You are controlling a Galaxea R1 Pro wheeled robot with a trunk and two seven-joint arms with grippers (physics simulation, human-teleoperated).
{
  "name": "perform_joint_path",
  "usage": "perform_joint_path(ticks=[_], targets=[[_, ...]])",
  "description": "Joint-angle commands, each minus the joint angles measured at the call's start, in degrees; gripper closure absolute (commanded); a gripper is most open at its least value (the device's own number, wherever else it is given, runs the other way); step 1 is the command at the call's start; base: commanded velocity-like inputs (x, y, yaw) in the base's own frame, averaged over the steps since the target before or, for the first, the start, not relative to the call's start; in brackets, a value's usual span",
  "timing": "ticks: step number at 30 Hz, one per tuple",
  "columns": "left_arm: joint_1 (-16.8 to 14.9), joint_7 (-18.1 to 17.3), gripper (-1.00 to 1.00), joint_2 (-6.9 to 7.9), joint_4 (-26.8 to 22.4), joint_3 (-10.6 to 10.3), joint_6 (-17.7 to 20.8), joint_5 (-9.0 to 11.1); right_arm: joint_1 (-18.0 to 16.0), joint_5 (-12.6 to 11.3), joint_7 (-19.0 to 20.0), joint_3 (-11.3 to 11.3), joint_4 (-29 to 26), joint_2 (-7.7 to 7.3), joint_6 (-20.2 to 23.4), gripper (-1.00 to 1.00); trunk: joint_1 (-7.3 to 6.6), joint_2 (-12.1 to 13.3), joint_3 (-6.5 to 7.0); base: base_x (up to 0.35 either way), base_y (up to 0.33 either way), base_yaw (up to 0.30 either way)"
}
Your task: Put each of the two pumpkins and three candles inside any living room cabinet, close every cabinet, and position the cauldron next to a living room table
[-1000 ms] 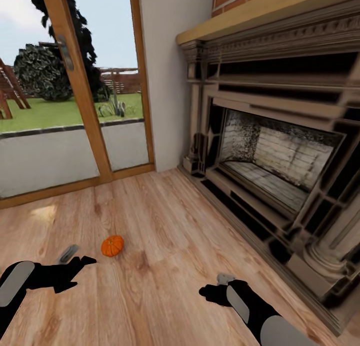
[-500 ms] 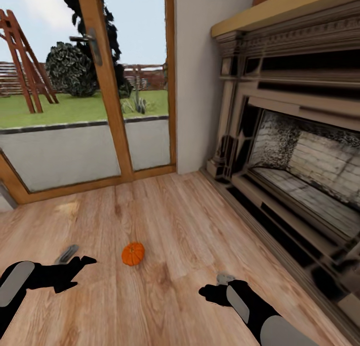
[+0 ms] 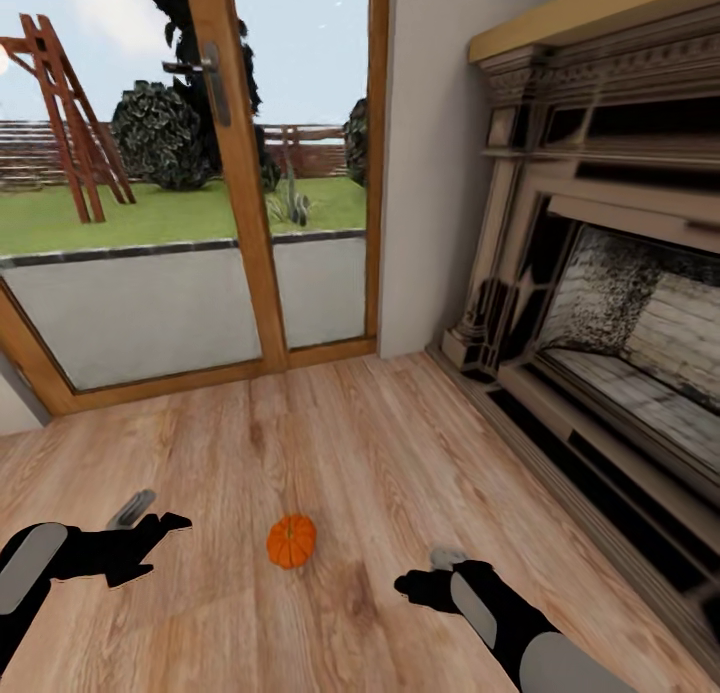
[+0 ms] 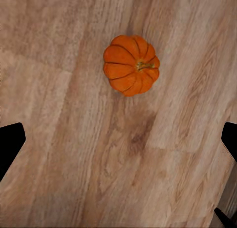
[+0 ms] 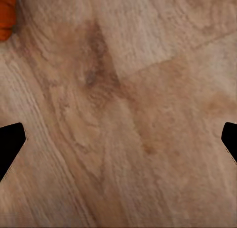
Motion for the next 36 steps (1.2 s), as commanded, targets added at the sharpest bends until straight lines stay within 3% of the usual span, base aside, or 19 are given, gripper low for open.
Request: perform_joint_path(ticks=[1,4,10,17,19,22,25,28,31,33,36], targets=[[0.0,0.6,-1.0,0.02,0.0,0.1,0.2,0.6,0.0,-0.1,-0.1,0.9,-0.5,-0.03,0.2,-1.0,0.02,0.0,-0.05,0.307,0.191,0.001],[0.0,0.6,-1.0,0.09,0.0,0.1,0.2,0.6,0.0,-0.2,-0.6,2.2,-1.7,-0.11,0.2,-1.0,0.02,0.0,-0.05,0.307,0.191,0.0],[0.0,0.5,-1.0,0.36,0.0,0.1,0.2,0.7,0.0,-0.3,-0.8,1.9,-1.9,-0.19,-0.1,-1.0,0.02,0.0,-0.05,0.307,0.191,0.0],[0.0,0.5,-1.0,0.49,0.0,0.1,0.2,0.7,0.0,-0.6,-0.7,1.8,-2.9,-0.33,-6.0,-1.0,0.02,0.0,-0.05,0.303,0.191,0.0],[0.0,0.5,-1.0,0.49,0.0,0.1,0.1,0.7,0.0,-0.8,-0.6,1.7,-7.2,-0.26,-5.8,-1.0,0.02,0.0,-0.05,0.289,0.191,0.0],[0.0,0.5,-1.0,0.44,0.0,0.1,0.1,0.8,0.0,-1.7,-0.5,1.3,-21.9,-0.45,-1.8,-1.0,0.02,0.0,-0.05,0.26,0.186,0.0],[0.0,0.5,-1.0,0.4,0.0,0.1,0.0,0.8,0.3,-7.1,-0.5,-2.2,-37.2,-0.6,2.7,-1.0,0.02,0.0,-0.05,0.121,0.093,0.0],[0.0,0.6,-1.0,0.28,0.0,0.0,-0.1,0.7,1.6,-12.4,-0.6,-4.8,-47.6,-0.8,4.6,-1.0,0.02,0.0,-0.05,0.032,0.024,0.0],[0.0,0.6,-1.0,0.16,0.2,0.0,-0.2,0.7,3.0,-14.0,-0.7,-5.6,-52.2,-1.21,5.2,-1.0,0.02,0.0,-0.05,0.007,0.006,0.0],[-0.1,0.3,-1.0,0.09,3.3,-0.2,-0.2,0.7,3.3,-14.3,-0.7,-5.9,-53.3,-1.63,5.7,-1.0,0.02,0.0,-0.05,0.002,0.001,0.0],[-0.4,-4.6,-1.0,0.14,7.5,-0.3,-0.4,0.2,3.4,-15.2,-0.4,-6.0,-54.1,-4.86,7.4,-1.0,0.02,0.0,-0.05,0.0,0.0,0.0]])
